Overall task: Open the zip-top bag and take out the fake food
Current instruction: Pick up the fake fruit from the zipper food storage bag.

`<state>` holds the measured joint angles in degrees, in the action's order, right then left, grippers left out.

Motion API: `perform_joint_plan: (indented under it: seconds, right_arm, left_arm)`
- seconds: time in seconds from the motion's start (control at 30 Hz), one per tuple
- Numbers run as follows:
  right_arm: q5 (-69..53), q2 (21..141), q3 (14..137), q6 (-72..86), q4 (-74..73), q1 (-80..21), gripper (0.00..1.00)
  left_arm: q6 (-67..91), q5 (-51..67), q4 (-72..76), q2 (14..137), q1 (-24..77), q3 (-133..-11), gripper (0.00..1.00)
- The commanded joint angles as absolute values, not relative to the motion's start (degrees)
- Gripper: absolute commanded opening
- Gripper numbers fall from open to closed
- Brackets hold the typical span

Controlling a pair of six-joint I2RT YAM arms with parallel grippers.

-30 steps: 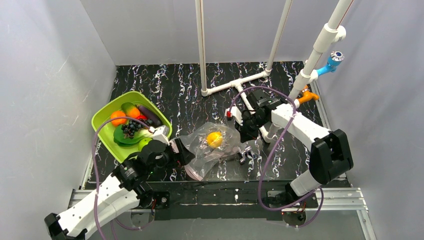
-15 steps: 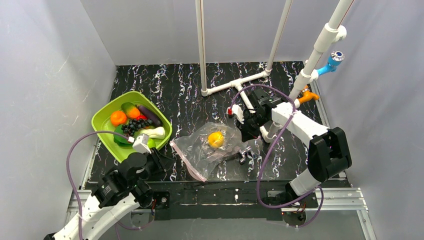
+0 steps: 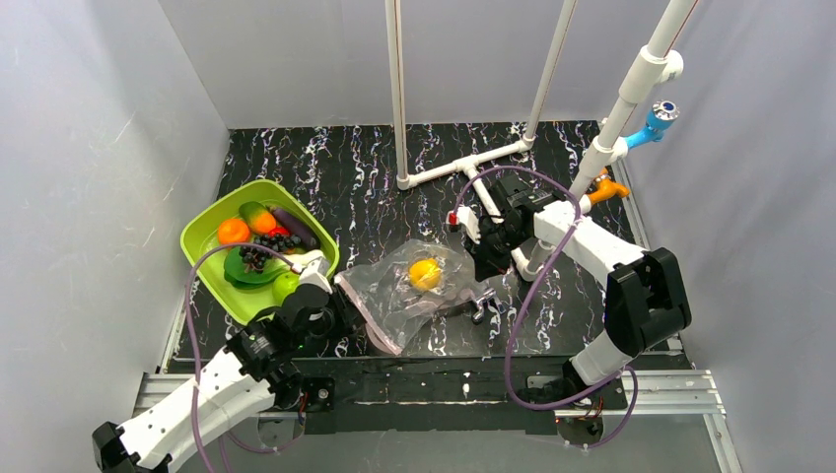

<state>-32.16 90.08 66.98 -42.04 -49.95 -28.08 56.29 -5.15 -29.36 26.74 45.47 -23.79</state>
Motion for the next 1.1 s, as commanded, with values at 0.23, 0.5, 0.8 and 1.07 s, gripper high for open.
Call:
perform_joint_plan:
  seconds: [0.23,0.5,0.8,1.07]
  right_arm:
    - [-35.95,91.12,69.12,-42.78,-50.77,-27.33,0.06]
    - [-38.22,87.73,71.52,-44.82,-52.64,-28.25,0.4]
    - [-37.78,86.58,81.45,-52.29,-57.95,-29.88,0.67]
    - [-37.5,91.41,82.82,-57.19,-49.0,-30.06,0.88]
  left_arm:
    - [58.14,-9.99,6.93,34.67,44.86,-14.54,0.28]
    - [49.62,-10.49,12.88,38.69,44.75,-11.69,0.45]
    - [41.86,-10.01,18.62,39.15,44.66,-9.45,0.58]
    - [40.94,-7.86,24.08,42.77,44.06,-9.53,0.57]
